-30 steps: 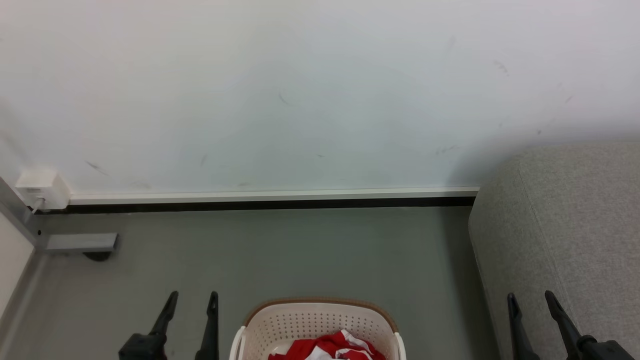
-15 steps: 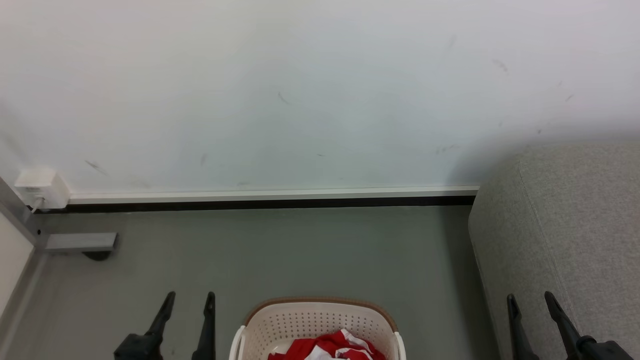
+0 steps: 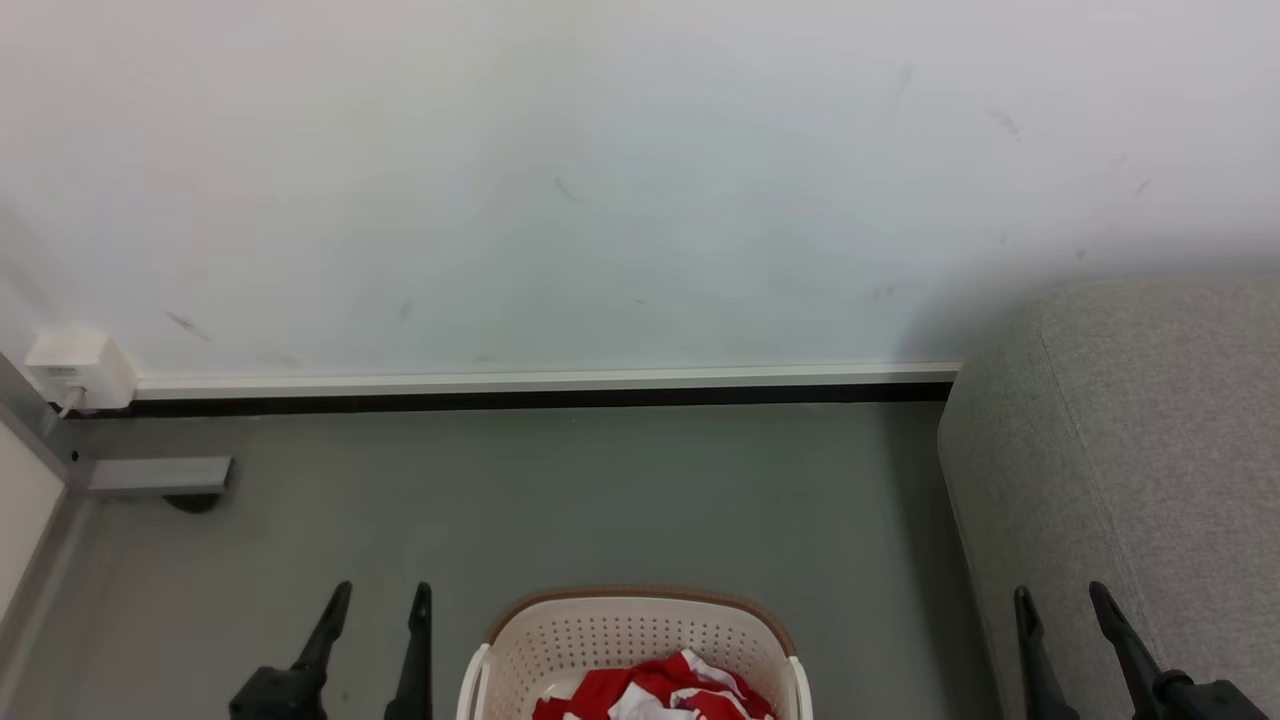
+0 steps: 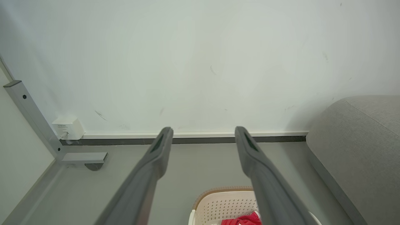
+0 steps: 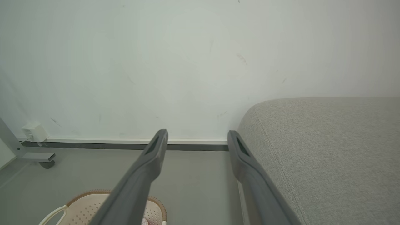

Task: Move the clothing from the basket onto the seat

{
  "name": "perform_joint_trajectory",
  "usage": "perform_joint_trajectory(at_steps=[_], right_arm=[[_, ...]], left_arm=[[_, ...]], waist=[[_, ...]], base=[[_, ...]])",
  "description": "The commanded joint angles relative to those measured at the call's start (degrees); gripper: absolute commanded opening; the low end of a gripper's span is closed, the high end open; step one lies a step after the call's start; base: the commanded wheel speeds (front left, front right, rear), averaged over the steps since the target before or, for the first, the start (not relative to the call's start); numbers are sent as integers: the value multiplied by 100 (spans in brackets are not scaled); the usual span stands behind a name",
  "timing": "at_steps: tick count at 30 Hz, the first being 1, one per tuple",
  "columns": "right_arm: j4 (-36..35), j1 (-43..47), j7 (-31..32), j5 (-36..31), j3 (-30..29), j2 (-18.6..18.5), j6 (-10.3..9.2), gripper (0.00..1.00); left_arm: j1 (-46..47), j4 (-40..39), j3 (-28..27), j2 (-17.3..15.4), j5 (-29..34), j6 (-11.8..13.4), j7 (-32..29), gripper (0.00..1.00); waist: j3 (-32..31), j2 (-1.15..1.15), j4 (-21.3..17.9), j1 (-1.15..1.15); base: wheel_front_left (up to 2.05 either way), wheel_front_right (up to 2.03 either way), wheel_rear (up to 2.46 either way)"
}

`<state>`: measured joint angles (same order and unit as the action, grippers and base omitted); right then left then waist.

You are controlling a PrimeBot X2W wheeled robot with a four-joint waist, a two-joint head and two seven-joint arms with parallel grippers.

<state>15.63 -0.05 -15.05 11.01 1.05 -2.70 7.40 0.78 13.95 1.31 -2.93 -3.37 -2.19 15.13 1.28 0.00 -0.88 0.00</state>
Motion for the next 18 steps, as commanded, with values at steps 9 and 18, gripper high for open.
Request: perform_joint_trajectory(at_steps=[9, 18], right_arm=[[-90, -196, -20, 63, -23, -36, 17, 100], [-191, -560, -20, 75, -1, -34, 17, 100]], left_arm=[[223, 48, 185, -10, 121, -120, 4, 100], [914, 832, 693, -9, 230, -290, 3, 100]], waist=[[365, 0, -48, 0], [1097, 0, -146, 0]], base=[[0, 0, 0], [0, 0, 0]])
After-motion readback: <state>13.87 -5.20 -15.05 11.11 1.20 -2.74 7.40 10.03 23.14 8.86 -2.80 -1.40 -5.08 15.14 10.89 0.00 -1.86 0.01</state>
